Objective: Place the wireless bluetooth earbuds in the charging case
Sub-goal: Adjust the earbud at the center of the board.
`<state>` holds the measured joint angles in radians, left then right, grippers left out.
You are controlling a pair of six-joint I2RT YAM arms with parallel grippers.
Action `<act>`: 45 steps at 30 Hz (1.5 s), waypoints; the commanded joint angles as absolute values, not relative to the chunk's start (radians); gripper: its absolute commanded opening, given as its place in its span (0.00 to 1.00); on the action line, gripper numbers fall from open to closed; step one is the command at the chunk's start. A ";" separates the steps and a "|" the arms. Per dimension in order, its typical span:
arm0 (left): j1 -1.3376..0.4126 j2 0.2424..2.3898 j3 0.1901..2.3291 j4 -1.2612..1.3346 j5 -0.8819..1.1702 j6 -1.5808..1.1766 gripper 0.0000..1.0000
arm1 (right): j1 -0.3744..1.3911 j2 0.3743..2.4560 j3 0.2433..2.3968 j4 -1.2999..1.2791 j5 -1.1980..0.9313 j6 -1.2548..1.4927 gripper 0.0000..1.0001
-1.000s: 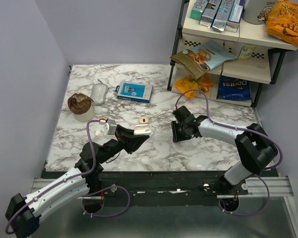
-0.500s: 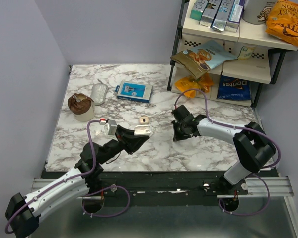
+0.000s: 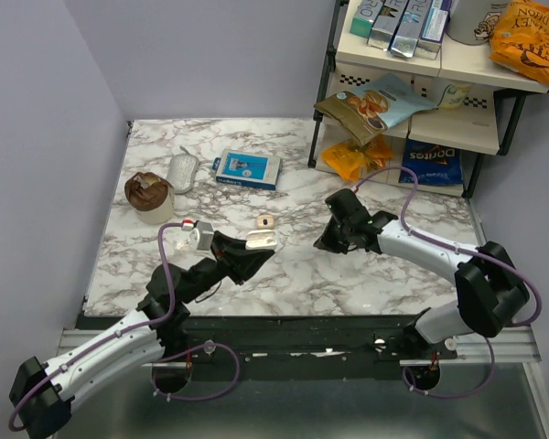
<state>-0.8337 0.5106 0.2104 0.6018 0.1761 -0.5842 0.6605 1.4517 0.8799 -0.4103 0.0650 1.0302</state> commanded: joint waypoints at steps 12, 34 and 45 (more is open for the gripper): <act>-0.847 0.405 0.179 0.563 0.115 -0.586 0.00 | 0.641 1.572 0.905 -0.422 0.104 1.382 0.48; -0.856 0.442 0.201 0.555 0.113 -0.568 0.00 | 0.690 1.611 1.161 -0.672 0.069 0.216 0.48; -0.865 0.436 0.203 0.538 0.109 -0.569 0.00 | 0.696 1.696 1.160 -0.557 -0.025 0.287 0.54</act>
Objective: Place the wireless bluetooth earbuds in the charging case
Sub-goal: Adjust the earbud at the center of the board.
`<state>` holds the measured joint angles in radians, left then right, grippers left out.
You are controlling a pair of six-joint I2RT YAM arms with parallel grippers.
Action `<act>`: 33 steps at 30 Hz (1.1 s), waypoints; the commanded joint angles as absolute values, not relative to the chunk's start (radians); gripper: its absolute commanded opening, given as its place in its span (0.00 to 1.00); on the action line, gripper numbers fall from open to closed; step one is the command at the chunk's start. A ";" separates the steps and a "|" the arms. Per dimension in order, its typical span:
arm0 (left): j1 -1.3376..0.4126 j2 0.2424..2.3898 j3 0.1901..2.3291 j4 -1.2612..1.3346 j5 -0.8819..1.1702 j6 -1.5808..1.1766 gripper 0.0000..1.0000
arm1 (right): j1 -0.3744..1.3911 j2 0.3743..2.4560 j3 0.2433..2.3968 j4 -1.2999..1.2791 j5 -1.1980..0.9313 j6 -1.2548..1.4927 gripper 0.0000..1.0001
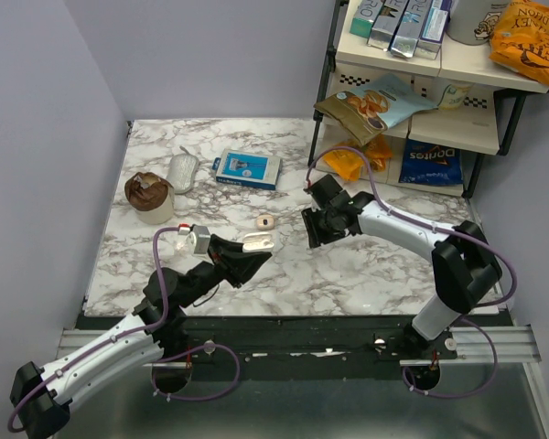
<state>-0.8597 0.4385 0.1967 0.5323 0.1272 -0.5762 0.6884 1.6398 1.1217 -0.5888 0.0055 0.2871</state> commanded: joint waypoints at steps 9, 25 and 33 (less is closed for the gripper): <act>-0.868 0.428 0.196 0.534 0.101 -0.568 0.00 | 0.696 1.796 1.198 -0.548 -0.005 0.284 0.55; -0.871 0.440 0.196 0.528 0.095 -0.560 0.00 | 0.696 1.842 1.197 -0.497 -0.015 0.291 0.46; -0.871 0.439 0.193 0.528 0.097 -0.565 0.00 | 0.696 1.833 1.154 -0.474 -0.034 0.317 0.36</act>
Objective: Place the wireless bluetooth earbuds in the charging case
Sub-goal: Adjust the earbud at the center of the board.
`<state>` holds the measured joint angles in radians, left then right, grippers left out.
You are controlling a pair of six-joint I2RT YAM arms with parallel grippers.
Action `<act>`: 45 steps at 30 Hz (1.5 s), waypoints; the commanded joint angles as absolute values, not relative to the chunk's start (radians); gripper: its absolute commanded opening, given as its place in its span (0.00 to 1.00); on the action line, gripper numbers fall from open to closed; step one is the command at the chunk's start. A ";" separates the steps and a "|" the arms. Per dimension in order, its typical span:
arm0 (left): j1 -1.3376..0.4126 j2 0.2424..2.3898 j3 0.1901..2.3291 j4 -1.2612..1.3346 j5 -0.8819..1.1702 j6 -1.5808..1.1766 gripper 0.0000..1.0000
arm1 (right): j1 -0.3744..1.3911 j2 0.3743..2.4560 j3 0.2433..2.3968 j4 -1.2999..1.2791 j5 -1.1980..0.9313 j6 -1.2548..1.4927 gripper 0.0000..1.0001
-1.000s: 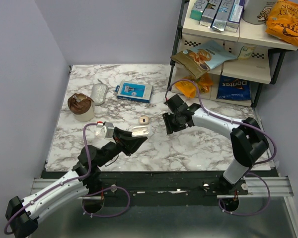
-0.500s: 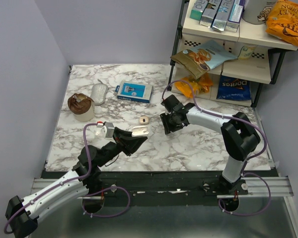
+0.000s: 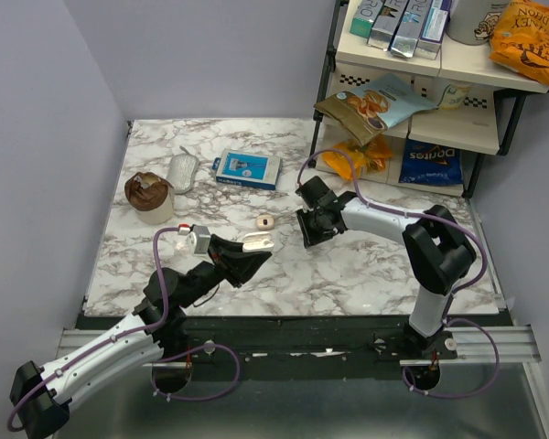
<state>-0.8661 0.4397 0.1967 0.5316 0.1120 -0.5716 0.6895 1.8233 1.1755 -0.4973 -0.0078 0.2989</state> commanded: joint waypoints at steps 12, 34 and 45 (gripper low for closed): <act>-0.874 0.445 0.196 0.529 0.103 -0.566 0.00 | 0.695 1.747 1.056 -0.422 -0.041 0.422 0.16; -0.885 0.454 0.207 0.526 0.077 -0.571 0.00 | 0.675 1.437 0.617 -0.147 0.239 1.459 0.05; -0.887 0.457 0.201 0.523 0.069 -0.568 0.00 | 0.675 1.437 0.715 -0.229 0.233 1.234 0.50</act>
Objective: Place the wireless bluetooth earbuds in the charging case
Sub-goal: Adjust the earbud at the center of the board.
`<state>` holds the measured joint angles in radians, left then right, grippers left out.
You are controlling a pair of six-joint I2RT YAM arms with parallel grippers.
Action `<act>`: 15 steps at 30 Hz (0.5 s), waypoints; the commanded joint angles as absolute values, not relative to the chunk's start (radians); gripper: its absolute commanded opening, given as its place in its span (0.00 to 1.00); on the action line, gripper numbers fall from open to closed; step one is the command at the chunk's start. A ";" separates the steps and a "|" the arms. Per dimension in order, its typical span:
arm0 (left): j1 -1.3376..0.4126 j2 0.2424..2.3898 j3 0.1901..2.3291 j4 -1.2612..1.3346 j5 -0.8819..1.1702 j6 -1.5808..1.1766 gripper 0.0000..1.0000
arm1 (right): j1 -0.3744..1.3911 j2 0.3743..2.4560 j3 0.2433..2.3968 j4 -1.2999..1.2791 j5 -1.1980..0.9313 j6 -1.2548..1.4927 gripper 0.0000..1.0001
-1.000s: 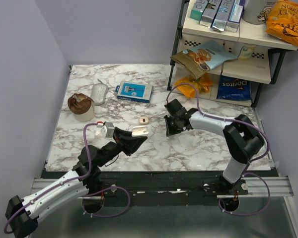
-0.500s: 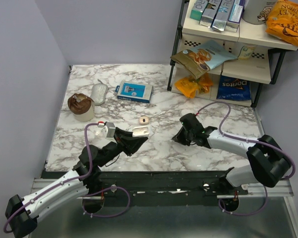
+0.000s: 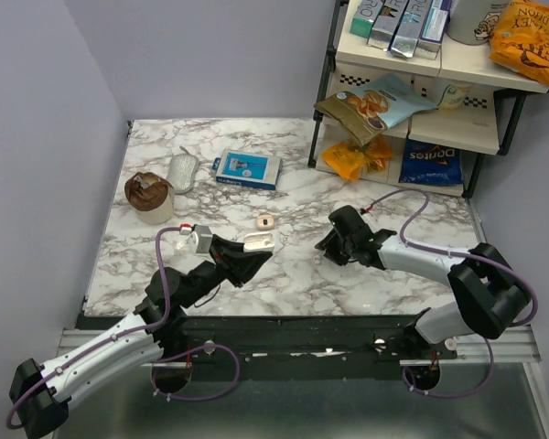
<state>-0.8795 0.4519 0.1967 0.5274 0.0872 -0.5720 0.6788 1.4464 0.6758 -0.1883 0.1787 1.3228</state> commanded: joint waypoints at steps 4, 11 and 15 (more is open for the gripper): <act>-0.887 0.465 0.204 0.525 0.071 -0.568 0.00 | 0.673 1.405 0.758 -0.285 0.238 1.059 0.53; -0.888 0.463 0.204 0.514 0.066 -0.558 0.00 | 0.676 1.410 0.889 -0.394 0.229 0.432 0.50; -0.888 0.469 0.206 0.508 0.064 -0.549 0.00 | 0.699 1.408 0.922 -0.442 0.160 0.233 0.47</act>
